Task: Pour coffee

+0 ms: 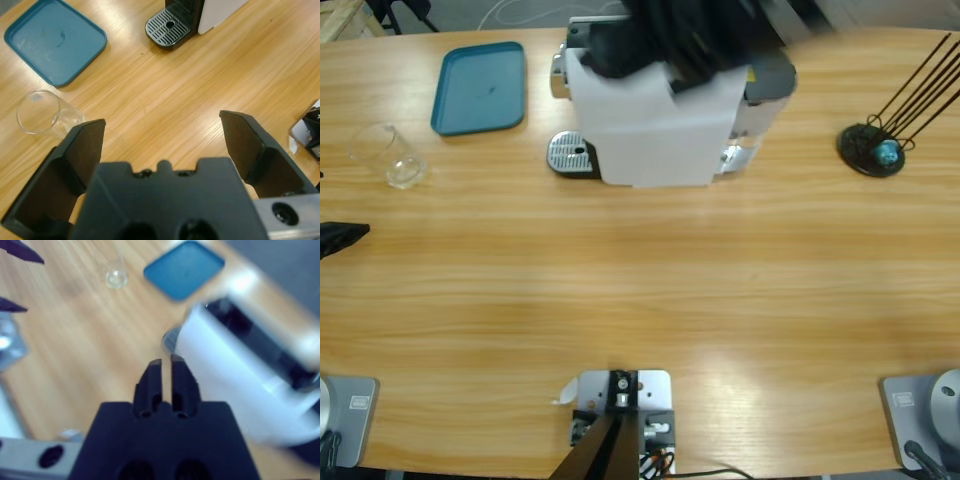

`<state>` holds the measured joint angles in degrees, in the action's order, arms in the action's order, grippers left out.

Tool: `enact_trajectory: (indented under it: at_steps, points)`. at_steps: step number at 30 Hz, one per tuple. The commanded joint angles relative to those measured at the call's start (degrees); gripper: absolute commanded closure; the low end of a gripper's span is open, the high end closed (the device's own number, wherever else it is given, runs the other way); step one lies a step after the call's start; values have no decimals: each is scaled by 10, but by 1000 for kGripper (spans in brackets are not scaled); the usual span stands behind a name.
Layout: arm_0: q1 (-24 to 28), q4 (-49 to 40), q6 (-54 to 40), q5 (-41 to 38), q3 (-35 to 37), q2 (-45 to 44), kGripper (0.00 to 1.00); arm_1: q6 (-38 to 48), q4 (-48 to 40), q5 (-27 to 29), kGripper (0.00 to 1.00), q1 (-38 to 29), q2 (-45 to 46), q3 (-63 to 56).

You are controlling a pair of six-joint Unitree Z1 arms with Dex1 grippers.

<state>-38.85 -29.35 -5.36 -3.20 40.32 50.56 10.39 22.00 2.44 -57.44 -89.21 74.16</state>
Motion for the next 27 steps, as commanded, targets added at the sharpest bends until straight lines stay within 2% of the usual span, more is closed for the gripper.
enact_trajectory:
  at_steps: [1,4,7,9,14,20,27]
  points:
    - [7,-9,5,-10,0,-20,13,180,43,178,1000,-6,172,-116]
    - [7,-14,17,-10,4,-24,13,211,-11,246,1000,43,136,-111]
    - [7,-31,20,-10,14,-27,13,287,-95,254,1000,105,71,-95]
    - [7,-41,20,-10,23,-27,13,329,-105,260,1000,120,7,-40]
    - [7,-52,19,-9,36,-24,13,371,-104,266,1000,118,-85,38]
    - [6,-54,18,-8,18,-23,13,401,-108,263,1000,56,-88,96]
    - [6,-57,18,-8,19,-29,13,402,-102,250,1000,34,-129,138]
